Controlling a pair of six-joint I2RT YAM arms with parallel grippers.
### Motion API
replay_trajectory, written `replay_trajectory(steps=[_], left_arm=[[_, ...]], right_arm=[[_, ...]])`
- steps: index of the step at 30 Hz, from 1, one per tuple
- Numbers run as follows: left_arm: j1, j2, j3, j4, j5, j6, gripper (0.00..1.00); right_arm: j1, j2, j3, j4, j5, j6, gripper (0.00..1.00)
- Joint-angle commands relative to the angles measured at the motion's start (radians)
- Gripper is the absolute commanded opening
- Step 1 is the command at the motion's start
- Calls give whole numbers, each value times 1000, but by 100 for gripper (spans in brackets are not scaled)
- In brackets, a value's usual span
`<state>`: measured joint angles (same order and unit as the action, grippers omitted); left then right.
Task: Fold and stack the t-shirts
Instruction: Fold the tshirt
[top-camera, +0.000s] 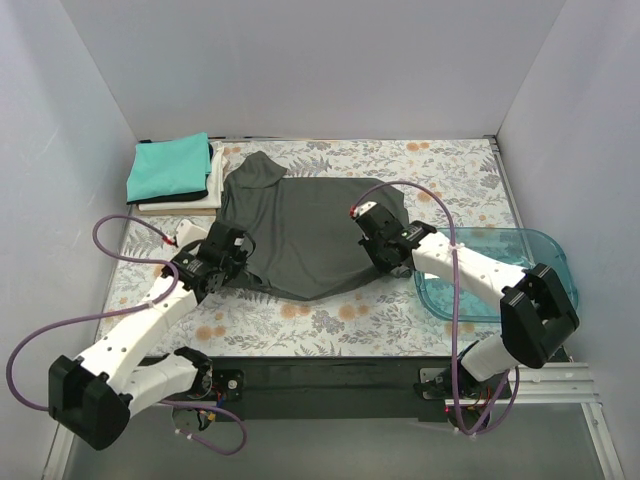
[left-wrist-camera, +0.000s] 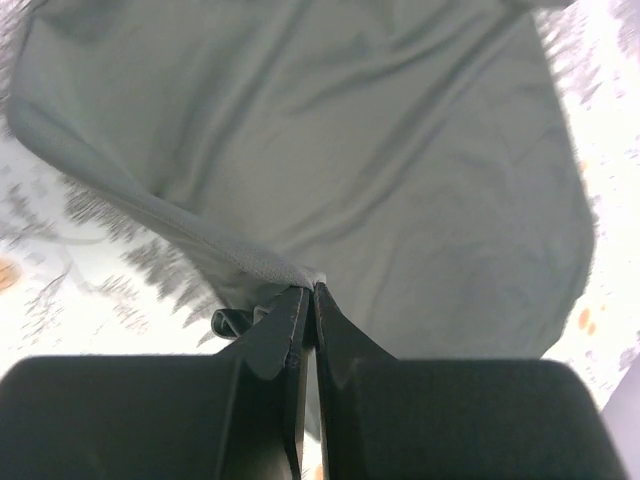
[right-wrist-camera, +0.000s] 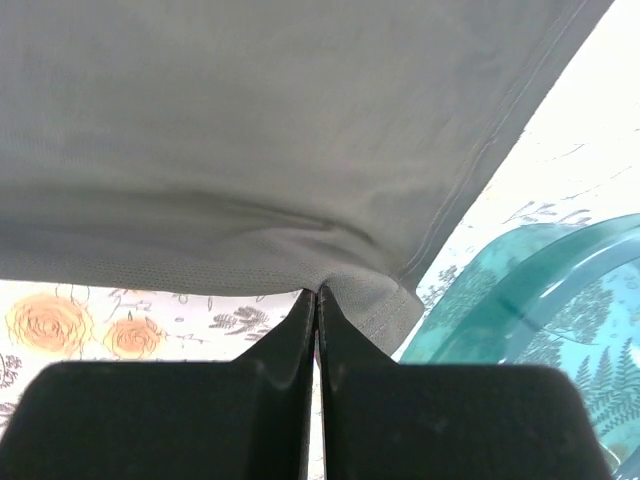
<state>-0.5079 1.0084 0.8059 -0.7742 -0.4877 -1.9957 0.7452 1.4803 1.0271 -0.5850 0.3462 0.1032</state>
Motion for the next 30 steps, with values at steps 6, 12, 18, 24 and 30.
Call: replay_trajectory(steps=[6, 12, 18, 24, 30], left_arm=[[48, 178, 176, 173, -100, 26, 0], [111, 314, 263, 256, -60, 110, 0], [163, 456, 369, 335, -2, 222, 0], [198, 619, 470, 360, 46, 316, 0], [215, 816, 605, 359, 49, 385, 13]], right_arm=[[-72, 63, 134, -4, -12, -49, 1], [-138, 135, 217, -4, -49, -66, 1], [-188, 228, 307, -4, -90, -88, 1], [-230, 311, 372, -7, -128, -100, 1], [-267, 411, 451, -3, -138, -130, 5]])
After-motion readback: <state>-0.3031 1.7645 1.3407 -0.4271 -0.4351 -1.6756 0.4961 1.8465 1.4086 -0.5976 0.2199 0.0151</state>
